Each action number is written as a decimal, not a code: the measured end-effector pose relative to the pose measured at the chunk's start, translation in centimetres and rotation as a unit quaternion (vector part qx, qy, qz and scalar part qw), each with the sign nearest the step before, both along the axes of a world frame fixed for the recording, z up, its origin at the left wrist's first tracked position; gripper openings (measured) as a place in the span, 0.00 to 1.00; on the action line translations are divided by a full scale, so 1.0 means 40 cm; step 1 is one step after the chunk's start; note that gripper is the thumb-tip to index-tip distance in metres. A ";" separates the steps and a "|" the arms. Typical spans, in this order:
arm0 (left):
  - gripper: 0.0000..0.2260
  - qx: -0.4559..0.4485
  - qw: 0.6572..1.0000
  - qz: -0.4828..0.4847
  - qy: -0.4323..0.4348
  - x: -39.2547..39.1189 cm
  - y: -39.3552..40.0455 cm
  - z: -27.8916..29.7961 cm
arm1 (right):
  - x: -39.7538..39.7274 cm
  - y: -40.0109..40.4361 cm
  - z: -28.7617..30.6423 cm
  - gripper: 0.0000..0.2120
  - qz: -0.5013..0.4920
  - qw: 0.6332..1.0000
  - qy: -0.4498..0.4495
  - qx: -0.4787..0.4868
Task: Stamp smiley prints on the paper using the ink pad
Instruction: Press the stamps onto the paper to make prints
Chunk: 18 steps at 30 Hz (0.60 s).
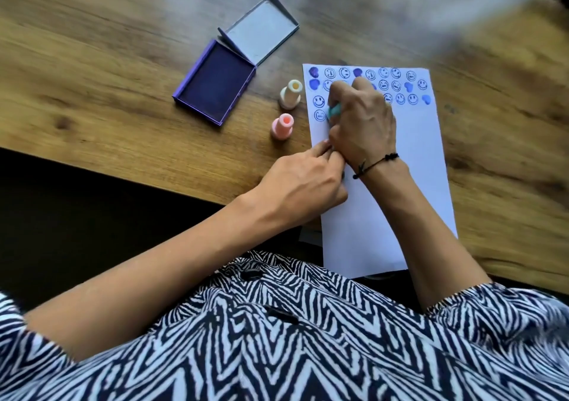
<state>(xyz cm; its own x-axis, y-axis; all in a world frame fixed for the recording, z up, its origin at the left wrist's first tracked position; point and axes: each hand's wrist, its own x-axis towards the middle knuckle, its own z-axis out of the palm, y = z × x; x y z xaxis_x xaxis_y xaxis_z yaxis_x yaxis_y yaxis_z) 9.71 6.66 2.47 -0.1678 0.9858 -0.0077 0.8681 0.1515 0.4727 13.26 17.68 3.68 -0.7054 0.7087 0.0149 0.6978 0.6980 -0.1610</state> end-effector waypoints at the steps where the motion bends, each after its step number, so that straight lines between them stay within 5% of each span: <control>1: 0.14 -0.003 1.000 -0.001 0.003 0.001 0.000 -0.001 | 0.001 -0.002 0.001 0.08 -0.001 1.000 0.000 -0.001; 7: 0.14 -0.014 1.000 0.005 0.016 0.004 0.000 0.004 | 0.005 -0.005 0.009 0.10 -0.016 1.000 -0.004 -0.014; 10: 0.12 -0.014 1.000 0.016 0.022 0.007 -0.003 0.009 | 0.040 0.014 0.034 0.09 -0.065 0.991 0.097 -0.064; 14: 0.11 -0.009 1.000 0.000 0.006 0.005 -0.008 0.024 | 0.112 0.028 0.092 0.07 -0.160 0.919 0.305 -0.191; 18: 0.12 -0.010 0.995 0.039 -0.089 -0.009 -0.004 0.037 | 0.149 0.008 0.096 0.08 -0.195 0.865 0.351 -0.301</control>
<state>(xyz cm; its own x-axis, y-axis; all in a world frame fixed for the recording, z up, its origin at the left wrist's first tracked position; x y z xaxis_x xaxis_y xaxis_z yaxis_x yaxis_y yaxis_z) 9.36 6.49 3.95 -0.2380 0.9692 -0.0637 0.7567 0.2262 0.6135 19.24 18.02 7.52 -0.3784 0.9188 -0.1119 0.4448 0.0745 -0.8925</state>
